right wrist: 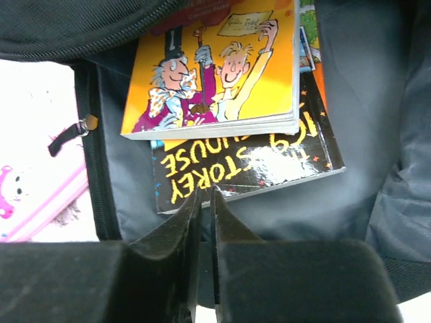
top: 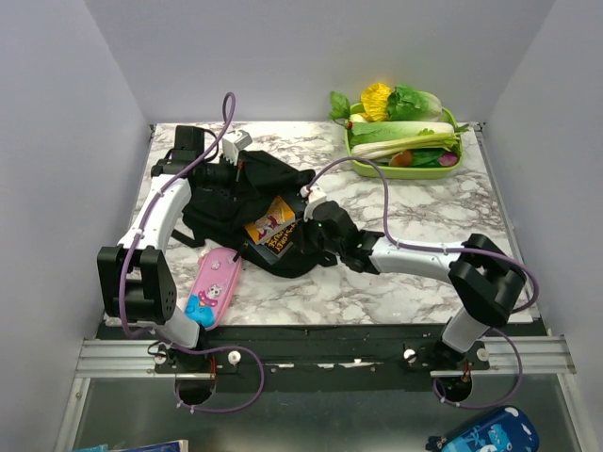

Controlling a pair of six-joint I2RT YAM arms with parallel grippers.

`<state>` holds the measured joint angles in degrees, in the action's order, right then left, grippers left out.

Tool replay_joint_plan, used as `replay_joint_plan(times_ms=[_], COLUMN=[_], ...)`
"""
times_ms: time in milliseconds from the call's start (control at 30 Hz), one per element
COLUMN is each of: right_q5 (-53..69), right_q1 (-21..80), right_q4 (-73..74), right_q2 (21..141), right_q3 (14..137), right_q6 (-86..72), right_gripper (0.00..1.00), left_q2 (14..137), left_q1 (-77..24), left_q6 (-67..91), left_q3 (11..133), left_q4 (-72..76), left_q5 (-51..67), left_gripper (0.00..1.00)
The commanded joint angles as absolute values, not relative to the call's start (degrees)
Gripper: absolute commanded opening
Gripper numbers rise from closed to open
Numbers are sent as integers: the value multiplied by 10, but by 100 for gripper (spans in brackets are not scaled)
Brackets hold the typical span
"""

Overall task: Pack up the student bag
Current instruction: Adjust the book in the student bag.

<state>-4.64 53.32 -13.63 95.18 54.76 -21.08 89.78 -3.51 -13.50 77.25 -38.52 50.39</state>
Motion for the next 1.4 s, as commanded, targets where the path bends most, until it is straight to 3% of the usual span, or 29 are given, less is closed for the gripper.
replay_joint_plan(times_ms=[0, 267, 467, 800, 833, 967, 1033, 1233, 1367], right_q5=[-83, -83, -71, -61, -67, -83, -109, -106, -49], right_q1=[539, 539, 540, 542, 541, 551, 584, 673, 696], right_q4=[-117, -99, -98, -113, -112, -137, -153, -169, -164], right_q2=[973, 1017, 1037, 1117, 1108, 1033, 989, 925, 979], right_q3=[548, 580, 571, 707, 700, 623, 599, 566, 612], right_q6=[-203, -185, -190, -197, -199, -200, -177, -63, 17], right_gripper=[13, 1, 1, 1, 3, 37, 46, 50, 49], left_q2=[891, 873, 869, 871, 872, 878, 889, 896, 892], left_q1=[-31, -31, -31, -31, -31, -30, -30, -30, -30], left_q6=[-137, -142, -141, -145, -147, -147, -145, -140, -132], left_q3=[782, 779, 775, 773, 774, 771, 772, 778, 786], left_q4=[-375, -389, -386, -395, -396, -381, -377, -374, -374], left_q5=[517, 525, 530, 518, 514, 502, 500, 499, 497], left_gripper=[0, 0, 0, 0, 0, 0, 0, 0, 0])
